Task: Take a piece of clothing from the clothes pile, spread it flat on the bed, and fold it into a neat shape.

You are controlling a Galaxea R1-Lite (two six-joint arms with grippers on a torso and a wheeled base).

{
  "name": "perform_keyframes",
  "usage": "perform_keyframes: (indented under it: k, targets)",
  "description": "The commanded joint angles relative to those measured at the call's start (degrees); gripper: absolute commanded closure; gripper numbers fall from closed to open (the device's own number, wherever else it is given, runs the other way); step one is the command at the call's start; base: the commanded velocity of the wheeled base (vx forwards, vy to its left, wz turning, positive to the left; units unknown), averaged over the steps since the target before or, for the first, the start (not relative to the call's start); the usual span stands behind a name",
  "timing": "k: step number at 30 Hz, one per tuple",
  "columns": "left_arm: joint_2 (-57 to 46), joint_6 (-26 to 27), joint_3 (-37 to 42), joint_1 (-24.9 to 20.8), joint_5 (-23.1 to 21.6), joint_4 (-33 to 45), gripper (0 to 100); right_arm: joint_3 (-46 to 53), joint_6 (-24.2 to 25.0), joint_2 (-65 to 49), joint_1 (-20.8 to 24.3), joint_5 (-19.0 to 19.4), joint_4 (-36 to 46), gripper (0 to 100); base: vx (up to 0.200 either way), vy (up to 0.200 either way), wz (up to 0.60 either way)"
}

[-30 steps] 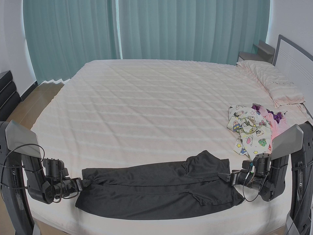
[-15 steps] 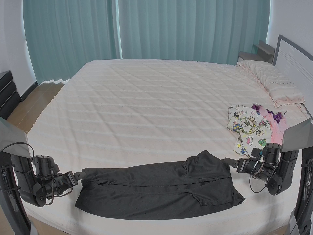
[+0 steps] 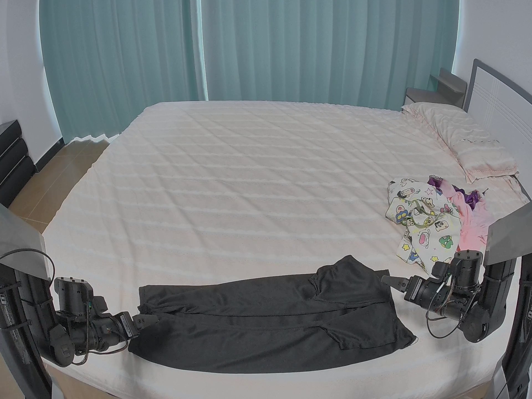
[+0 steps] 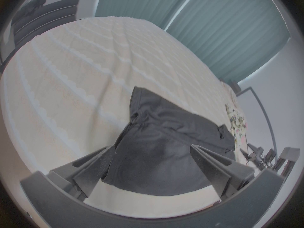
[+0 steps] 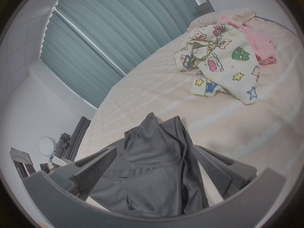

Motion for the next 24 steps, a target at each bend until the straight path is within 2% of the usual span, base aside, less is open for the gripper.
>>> perform_keyframes:
  k: [1, 9, 10, 17, 20, 21, 24]
  targets:
    - [4.5, 2.5, 1.7, 0.1, -0.4, -0.2, 0, 2.7, 0.2, -1.0, 0.2, 0.3, -0.6, 0, 0.0, 0.0, 0.0]
    - [5.4, 2.6, 1.7, -0.1, -0.2, 0.1, 0, 3.3, 0.2, -1.4, 0.3, 0.3, -0.6, 0, 0.0, 0.0, 0.0]
    - [5.5, 2.6, 1.7, -0.1, -0.2, 0.1, 100, 3.3, 0.2, -1.4, 0.3, 0.3, -0.6, 0, 0.0, 0.0, 0.0]
    - [6.7, 3.0, 1.7, 0.6, 4.5, 2.6, 100, 3.3, 0.2, -1.5, 0.3, 0.3, -0.6, 0, 0.0, 0.0, 0.0]
    - [6.5, 5.8, 1.7, 0.8, 6.2, 6.0, 100, 3.3, 0.2, -1.5, 0.3, 0.3, -0.6, 0, 0.0, 0.0, 0.0]
    - [5.7, 8.8, 1.7, 1.9, 6.9, 8.6, 100, 3.4, 0.2, -1.5, 0.3, 0.3, -0.6, 0, 0.0, 0.0, 0.0]
    - [3.5, 11.2, 1.7, 3.9, 6.9, 10.9, 100, 3.4, 0.2, -1.5, 0.3, 0.3, -0.6, 0, 0.0, 0.0, 0.0]
